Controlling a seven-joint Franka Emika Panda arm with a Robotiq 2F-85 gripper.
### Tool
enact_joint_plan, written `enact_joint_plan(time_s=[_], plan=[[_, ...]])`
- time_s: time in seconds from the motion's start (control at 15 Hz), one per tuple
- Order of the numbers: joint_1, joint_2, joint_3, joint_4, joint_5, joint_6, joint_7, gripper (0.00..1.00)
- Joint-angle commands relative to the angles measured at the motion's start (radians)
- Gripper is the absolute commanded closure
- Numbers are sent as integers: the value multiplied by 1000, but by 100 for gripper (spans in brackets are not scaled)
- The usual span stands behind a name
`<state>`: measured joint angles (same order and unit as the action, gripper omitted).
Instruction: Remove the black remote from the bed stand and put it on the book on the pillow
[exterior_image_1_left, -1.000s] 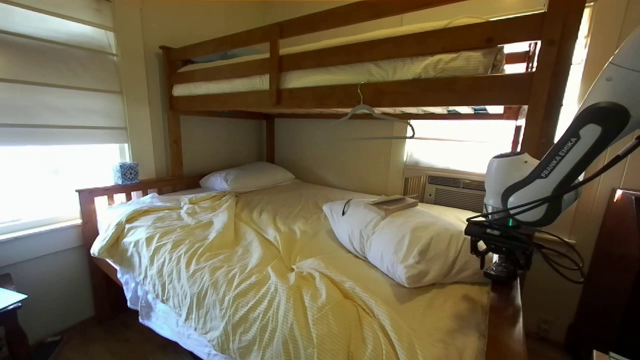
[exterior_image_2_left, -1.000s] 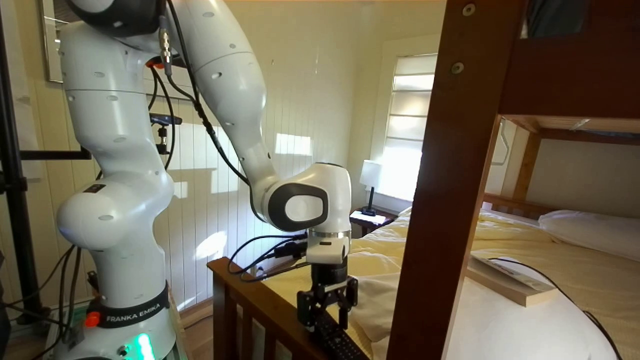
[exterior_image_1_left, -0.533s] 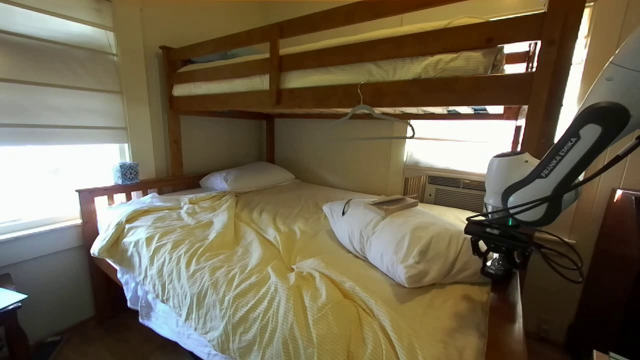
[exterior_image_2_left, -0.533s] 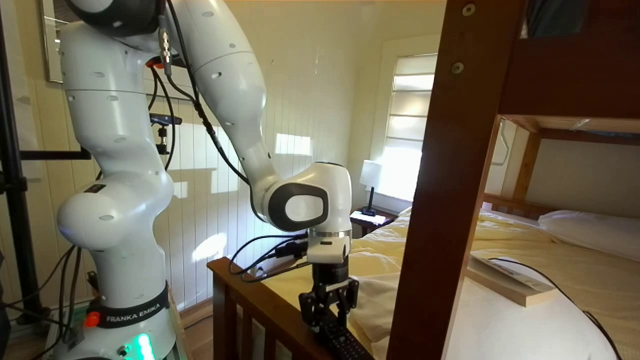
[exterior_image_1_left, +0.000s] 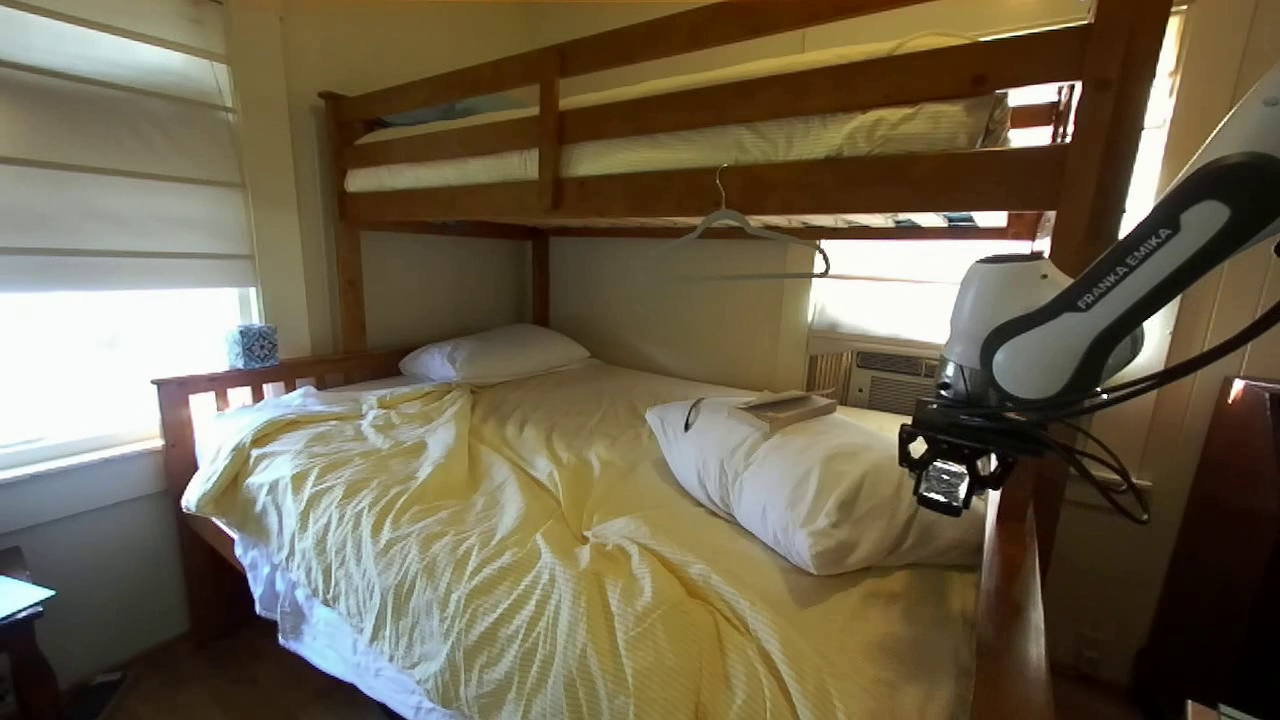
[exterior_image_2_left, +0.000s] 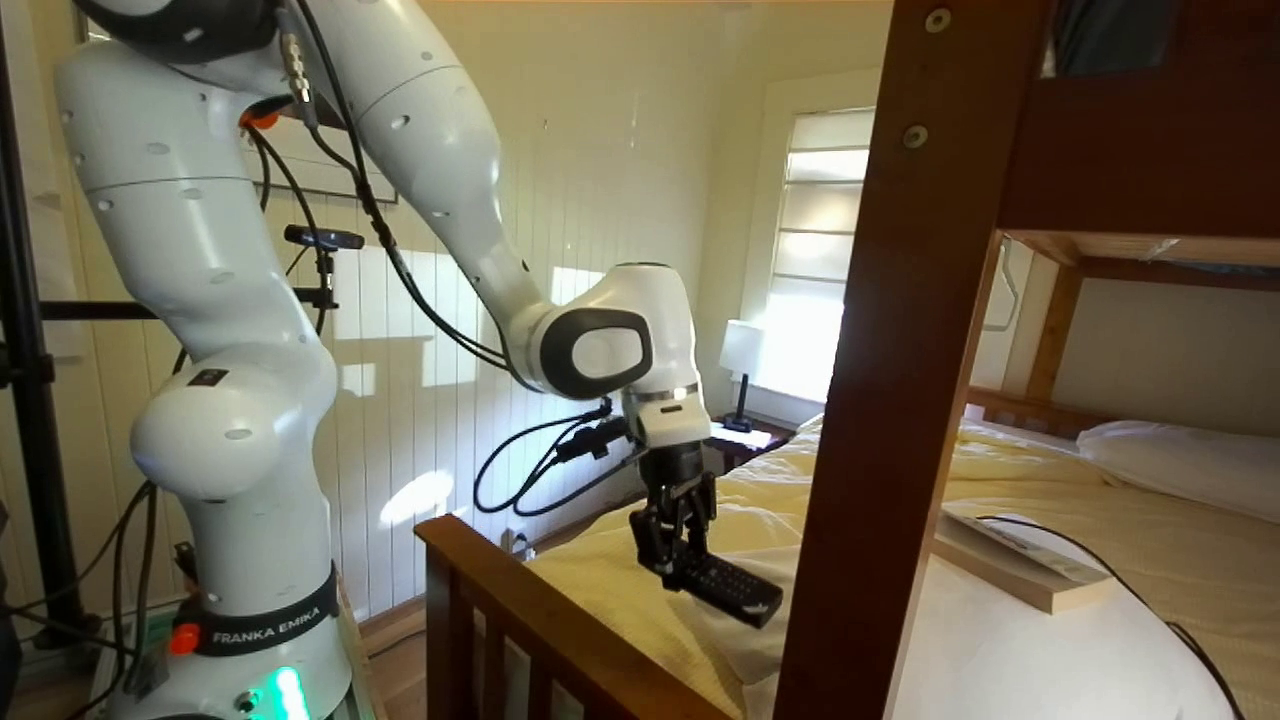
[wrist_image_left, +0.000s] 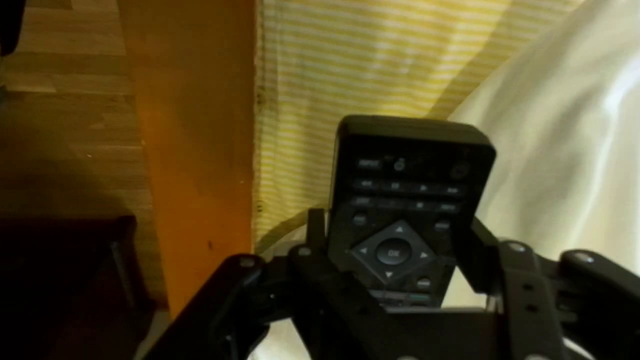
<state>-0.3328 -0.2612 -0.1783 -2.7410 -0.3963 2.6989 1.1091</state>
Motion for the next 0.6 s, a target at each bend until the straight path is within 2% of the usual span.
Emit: enact_joint_plan(time_s=[0.0,0.13,0.27,0.33,0.53], plan=[[134,-10,-1,49,255,-93,-260,63],[182,37,10,114,394,-194,-373,63],[172,58,32,156,414,-270,-403,63],[147,16,52,94,376,-207,-350,38],[153,51,52,135,385,-244,-374,38]])
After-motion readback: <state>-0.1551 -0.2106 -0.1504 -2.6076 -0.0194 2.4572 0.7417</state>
